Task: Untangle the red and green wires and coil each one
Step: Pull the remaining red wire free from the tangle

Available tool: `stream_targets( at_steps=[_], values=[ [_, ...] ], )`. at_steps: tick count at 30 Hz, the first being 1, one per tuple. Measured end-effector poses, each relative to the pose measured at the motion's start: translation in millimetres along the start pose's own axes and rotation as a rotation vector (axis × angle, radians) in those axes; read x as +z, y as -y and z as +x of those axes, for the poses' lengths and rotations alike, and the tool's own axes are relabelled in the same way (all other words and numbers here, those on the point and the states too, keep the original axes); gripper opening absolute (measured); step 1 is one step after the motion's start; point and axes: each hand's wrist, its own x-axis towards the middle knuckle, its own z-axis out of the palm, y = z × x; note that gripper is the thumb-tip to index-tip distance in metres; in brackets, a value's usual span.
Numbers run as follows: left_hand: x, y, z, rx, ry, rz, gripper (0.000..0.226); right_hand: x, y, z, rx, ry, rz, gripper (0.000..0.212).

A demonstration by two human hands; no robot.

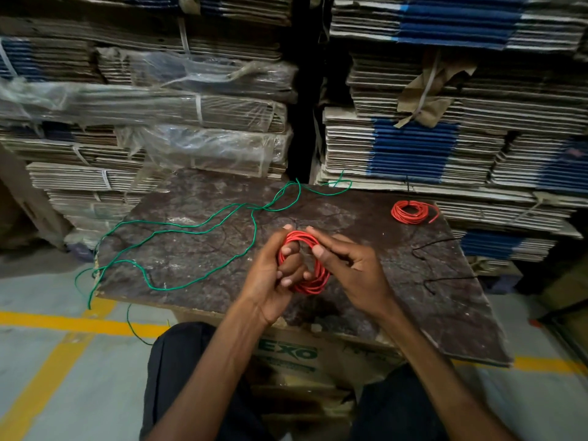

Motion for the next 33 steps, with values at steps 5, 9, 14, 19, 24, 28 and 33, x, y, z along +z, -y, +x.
stream_targets(
  at_steps=[5, 9, 14, 19, 24, 28, 33],
  values=[
    [4, 12, 9, 0.286, -0.220, 0.428, 0.056, -4, -7, 8, -0.061, -0.025, -0.110, 0.032],
    [-7, 14, 18, 0.486, -0.263, 0.785, 0.064, -10, -13, 14, -0.072, -0.018, -0.148, 0.031],
    [-27, 14, 24, 0.624, -0.238, 1.261, 0.082, -16, -19, 17, -0.027, -0.009, -0.146, 0.031],
    [-34, 11, 28, 0.655, -0.166, 1.498, 0.065, -21, -22, 17, -0.003, 0.029, -0.149, 0.029],
    [-31, 10, 31, 0.735, -0.063, 1.553, 0.033, -25, -29, 18, 0.025, 0.049, -0.139, 0.029],
    [-32, 10, 32, 0.685, -0.021, 1.560, 0.034, -26, -34, 15, 0.034, 0.065, -0.151, 0.029],
    [-29, 9, 33, 0.758, -0.076, 1.523, 0.029, -21, -33, 11, 0.077, 0.030, -0.106, 0.033]
  ],
)
